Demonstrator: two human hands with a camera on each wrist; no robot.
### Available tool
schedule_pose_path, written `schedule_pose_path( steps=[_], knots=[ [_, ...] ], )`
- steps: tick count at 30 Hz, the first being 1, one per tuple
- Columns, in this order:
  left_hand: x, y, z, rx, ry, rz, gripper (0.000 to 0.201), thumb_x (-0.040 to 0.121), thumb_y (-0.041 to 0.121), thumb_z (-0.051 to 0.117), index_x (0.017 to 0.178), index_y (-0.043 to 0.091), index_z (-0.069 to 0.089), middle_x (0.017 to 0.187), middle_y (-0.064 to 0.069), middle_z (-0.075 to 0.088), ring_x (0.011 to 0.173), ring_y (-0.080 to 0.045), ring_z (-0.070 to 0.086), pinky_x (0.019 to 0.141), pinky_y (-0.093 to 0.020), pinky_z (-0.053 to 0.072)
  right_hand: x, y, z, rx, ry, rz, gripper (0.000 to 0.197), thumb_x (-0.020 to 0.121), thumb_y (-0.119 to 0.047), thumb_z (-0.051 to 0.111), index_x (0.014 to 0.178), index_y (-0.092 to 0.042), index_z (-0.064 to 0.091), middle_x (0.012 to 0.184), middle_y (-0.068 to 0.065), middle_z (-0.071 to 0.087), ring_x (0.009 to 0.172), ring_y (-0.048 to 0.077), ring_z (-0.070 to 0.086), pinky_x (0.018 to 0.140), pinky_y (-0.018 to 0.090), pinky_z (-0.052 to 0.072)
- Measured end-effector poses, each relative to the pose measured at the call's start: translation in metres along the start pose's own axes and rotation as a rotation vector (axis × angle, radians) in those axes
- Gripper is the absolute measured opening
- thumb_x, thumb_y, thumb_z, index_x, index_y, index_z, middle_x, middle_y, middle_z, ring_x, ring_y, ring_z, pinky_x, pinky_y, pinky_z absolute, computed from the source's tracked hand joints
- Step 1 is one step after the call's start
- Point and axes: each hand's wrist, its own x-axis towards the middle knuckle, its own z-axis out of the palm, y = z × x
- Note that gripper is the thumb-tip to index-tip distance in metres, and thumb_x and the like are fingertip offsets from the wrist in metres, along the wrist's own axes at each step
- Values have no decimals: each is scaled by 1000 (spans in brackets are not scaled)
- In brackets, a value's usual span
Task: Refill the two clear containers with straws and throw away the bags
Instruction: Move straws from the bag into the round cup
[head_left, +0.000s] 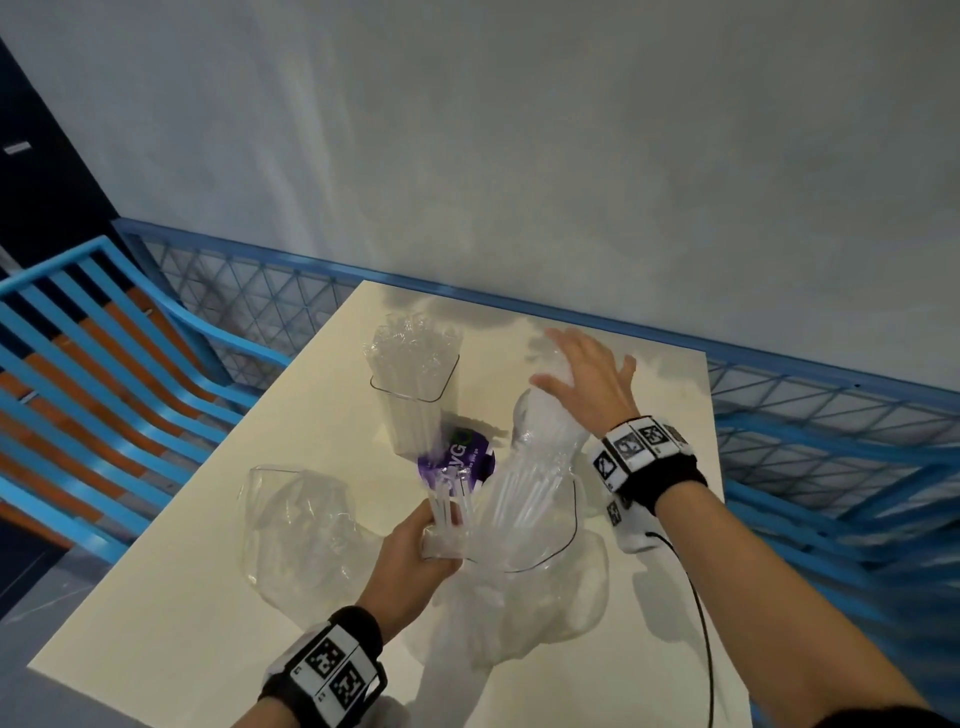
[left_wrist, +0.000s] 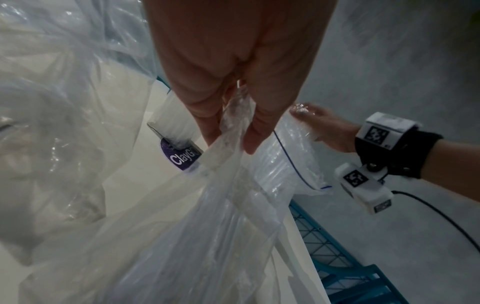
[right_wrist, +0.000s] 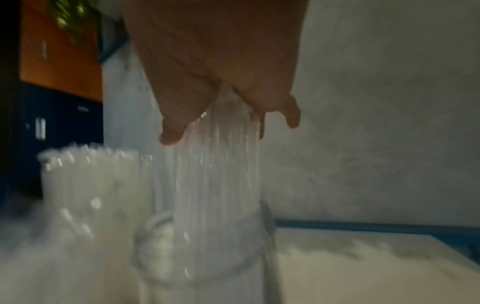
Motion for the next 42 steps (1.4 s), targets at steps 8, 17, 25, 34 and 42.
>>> schedule_pose_path(
  steps=[8,17,25,34,42],
  knots=[
    [3,-2,2,22,-7,23,35,73,-1,68,96,25,66,97,12,68,88,-8,62,78,-24,53,-106,-23,-33,593,469,108,20,93,-16,57,112,-9,60,105,6,65,82,4,56,76,8,47],
    [1,9,20,30,-139,50,29,70,-5,68,85,20,65,82,2,67,73,-3,56,65,-13,47,-150,-12,64,1130,53,447,57,74,-23,80,125,-24,55,113,-3,67,103,14,64,89,31,53],
    [5,5,21,56,-86,-1,29,71,-1,71,90,20,68,94,1,69,90,-13,59,66,-5,43,-132,-16,26,1135,249,356,4,87,-8,62,85,-11,65,83,6,67,70,20,58,65,28,48],
    [11,2,14,16,-59,-16,35,72,-1,69,95,26,68,96,3,68,93,-14,61,71,-20,48,-90,-35,-100,1020,389,55,20,84,-16,55,75,-18,73,92,16,70,84,22,67,76,27,55],
    [9,-3,16,7,-71,-26,35,70,4,68,95,27,68,100,2,69,98,-19,61,82,-35,55,-40,-36,-137,1086,673,-8,14,82,-11,56,94,-4,57,68,1,72,73,19,68,69,33,55]
  ],
)
